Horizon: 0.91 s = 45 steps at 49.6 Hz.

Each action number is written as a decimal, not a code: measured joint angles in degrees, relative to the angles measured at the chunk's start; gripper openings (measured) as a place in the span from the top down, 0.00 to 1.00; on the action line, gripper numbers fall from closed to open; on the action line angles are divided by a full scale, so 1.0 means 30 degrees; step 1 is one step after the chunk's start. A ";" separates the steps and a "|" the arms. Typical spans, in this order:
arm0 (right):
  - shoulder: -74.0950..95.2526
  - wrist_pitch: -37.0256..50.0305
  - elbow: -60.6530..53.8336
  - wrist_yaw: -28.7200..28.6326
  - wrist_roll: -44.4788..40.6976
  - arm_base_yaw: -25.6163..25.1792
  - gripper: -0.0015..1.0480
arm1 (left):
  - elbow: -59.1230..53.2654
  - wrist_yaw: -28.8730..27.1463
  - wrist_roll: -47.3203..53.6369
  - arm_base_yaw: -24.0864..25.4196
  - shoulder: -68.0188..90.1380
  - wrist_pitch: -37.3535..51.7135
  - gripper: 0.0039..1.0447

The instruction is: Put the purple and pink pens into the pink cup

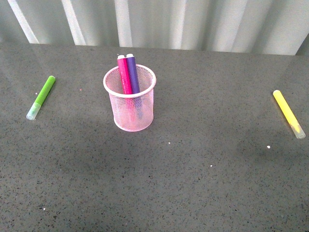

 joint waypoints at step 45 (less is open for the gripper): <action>-0.2776 -0.2856 0.0000 0.0000 0.0000 0.0000 0.11 | 0.0000 0.0000 0.0007 0.0000 -0.0015 0.0000 0.06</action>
